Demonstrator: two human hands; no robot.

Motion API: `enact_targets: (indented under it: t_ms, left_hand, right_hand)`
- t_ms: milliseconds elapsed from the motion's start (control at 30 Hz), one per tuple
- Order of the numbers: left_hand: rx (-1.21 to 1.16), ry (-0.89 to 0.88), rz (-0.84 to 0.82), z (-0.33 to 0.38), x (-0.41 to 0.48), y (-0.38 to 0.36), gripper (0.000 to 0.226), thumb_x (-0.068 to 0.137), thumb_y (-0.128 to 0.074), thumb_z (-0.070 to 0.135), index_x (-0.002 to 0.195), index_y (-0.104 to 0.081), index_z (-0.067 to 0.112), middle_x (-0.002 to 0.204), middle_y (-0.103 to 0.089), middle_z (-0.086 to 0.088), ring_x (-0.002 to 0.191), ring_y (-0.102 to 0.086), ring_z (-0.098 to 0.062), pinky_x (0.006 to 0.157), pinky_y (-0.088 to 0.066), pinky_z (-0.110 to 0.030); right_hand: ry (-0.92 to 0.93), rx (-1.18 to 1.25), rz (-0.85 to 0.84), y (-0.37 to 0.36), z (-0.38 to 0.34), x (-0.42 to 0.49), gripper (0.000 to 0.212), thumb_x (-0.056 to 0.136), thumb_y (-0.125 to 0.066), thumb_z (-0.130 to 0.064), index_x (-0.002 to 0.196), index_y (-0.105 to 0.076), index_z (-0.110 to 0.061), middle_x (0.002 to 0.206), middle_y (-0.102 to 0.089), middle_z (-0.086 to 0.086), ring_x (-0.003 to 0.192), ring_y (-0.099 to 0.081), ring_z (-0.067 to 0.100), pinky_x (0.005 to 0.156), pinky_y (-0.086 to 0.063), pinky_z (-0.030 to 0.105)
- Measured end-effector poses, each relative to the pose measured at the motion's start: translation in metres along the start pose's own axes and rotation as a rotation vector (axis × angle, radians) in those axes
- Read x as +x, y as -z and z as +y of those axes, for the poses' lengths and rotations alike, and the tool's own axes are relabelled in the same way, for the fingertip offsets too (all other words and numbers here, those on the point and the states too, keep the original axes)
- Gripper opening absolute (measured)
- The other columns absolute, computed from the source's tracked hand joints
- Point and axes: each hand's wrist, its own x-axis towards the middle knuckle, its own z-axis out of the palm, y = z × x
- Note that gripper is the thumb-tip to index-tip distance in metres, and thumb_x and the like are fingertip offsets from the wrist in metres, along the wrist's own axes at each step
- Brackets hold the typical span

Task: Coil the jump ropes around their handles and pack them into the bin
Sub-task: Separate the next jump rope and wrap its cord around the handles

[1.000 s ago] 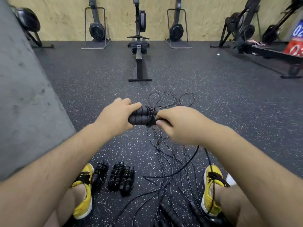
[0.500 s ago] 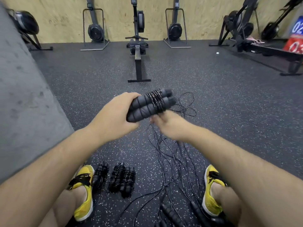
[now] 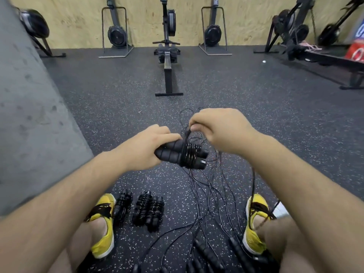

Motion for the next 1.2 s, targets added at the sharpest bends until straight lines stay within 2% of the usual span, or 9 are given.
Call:
enact_targets:
  t_ms: [133, 200, 267, 367, 600, 733, 900, 1067, 1200]
  left_hand:
    - [-0.239, 0.002, 0.048, 0.026, -0.005, 0.018, 0.060, 0.068, -0.072, 0.007, 0.123, -0.057, 0.026, 0.099, -0.053, 0.010, 0.097, -0.050, -0.012, 0.086, -0.041, -0.028]
    - [-0.325, 0.062, 0.171, 0.034, -0.005, 0.026, 0.058, 0.067, -0.072, 0.005, 0.120, -0.059, 0.024, 0.102, -0.058, 0.013, 0.100, -0.055, -0.005, 0.087, -0.042, -0.020]
    - [-0.334, 0.133, 0.288, 0.035, -0.001, 0.030, 0.054, 0.067, -0.072, 0.001, 0.116, -0.060, 0.021, 0.105, -0.061, 0.014, 0.101, -0.057, -0.002, 0.088, -0.043, -0.018]
    - [-0.157, 0.226, 0.339, 0.021, 0.006, 0.025, 0.044, 0.069, -0.070, 0.008, 0.110, -0.059, 0.020, 0.099, -0.059, 0.004, 0.095, -0.054, -0.016, 0.084, -0.043, -0.032]
    - [0.159, 0.379, 0.240, -0.022, 0.015, -0.010, 0.033, 0.074, -0.068, 0.010, 0.103, -0.054, 0.014, 0.097, -0.052, -0.005, 0.092, -0.050, -0.032, 0.077, -0.047, -0.045]
    - [0.204, 0.272, 0.092, -0.024, 0.009, -0.021, 0.035, 0.076, -0.065, 0.007, 0.109, -0.056, 0.014, 0.102, -0.054, -0.005, 0.094, -0.051, -0.030, 0.077, -0.044, -0.041]
    - [0.005, 0.007, -0.041, 0.000, 0.002, -0.017, 0.049, 0.073, -0.069, 0.008, 0.119, -0.057, 0.019, 0.103, -0.053, 0.005, 0.096, -0.045, -0.018, 0.084, -0.042, -0.035]
    - [-0.142, 0.015, 0.076, 0.032, -0.004, -0.006, 0.052, 0.072, -0.074, 0.014, 0.120, -0.054, 0.022, 0.101, -0.048, 0.012, 0.096, -0.044, -0.010, 0.084, -0.035, -0.024]
    - [-0.282, 0.168, 0.209, 0.044, -0.002, 0.003, 0.049, 0.072, -0.073, 0.010, 0.115, -0.054, 0.022, 0.105, -0.057, 0.009, 0.100, -0.054, -0.012, 0.088, -0.044, -0.029]
  right_hand:
    - [-0.118, 0.351, -0.052, -0.017, 0.022, 0.009, 0.018, 0.098, -0.050, -0.043, 0.092, -0.065, -0.035, 0.088, -0.067, -0.015, 0.084, -0.060, 0.010, 0.077, -0.050, 0.034]
    - [-0.208, 0.644, -0.140, -0.027, 0.016, 0.008, 0.022, 0.094, -0.056, -0.023, 0.075, -0.059, -0.030, 0.075, -0.060, -0.014, 0.074, -0.055, 0.007, 0.068, -0.048, 0.026]
    - [-0.256, 0.593, -0.275, -0.044, 0.002, 0.006, 0.025, 0.100, -0.047, -0.011, 0.080, -0.054, -0.025, 0.081, -0.057, -0.009, 0.082, -0.056, 0.013, 0.074, -0.049, 0.017]
    - [-0.254, 0.517, -0.323, -0.064, -0.026, 0.000, 0.021, 0.107, -0.037, -0.032, 0.109, -0.052, -0.017, 0.104, -0.059, 0.001, 0.098, -0.059, 0.022, 0.087, -0.047, 0.033]
    - [-0.249, 0.288, -0.559, -0.036, -0.054, -0.016, 0.023, 0.107, -0.037, -0.033, 0.101, -0.045, -0.012, 0.097, -0.054, 0.004, 0.081, -0.053, 0.022, 0.063, -0.037, 0.032]
    - [-0.119, 0.224, -0.398, -0.002, -0.052, -0.024, 0.025, 0.105, -0.039, -0.035, 0.085, -0.046, -0.023, 0.084, -0.056, -0.002, 0.074, -0.055, 0.021, 0.058, -0.038, 0.032]
    - [-0.071, 0.016, -0.043, 0.005, -0.010, -0.007, 0.022, 0.103, -0.042, -0.041, 0.109, -0.061, -0.031, 0.103, -0.066, -0.009, 0.095, -0.060, 0.021, 0.079, -0.049, 0.036]
    - [-0.219, 0.134, -0.162, -0.023, 0.030, 0.004, 0.029, 0.103, -0.040, -0.046, 0.095, -0.059, -0.026, 0.080, -0.063, -0.010, 0.082, -0.060, 0.020, 0.071, -0.046, 0.032]
    - [-0.269, 0.464, -0.260, -0.048, 0.005, -0.005, 0.029, 0.106, -0.038, -0.017, 0.093, -0.059, -0.003, 0.084, -0.067, 0.007, 0.076, -0.063, 0.018, 0.071, -0.057, 0.029]
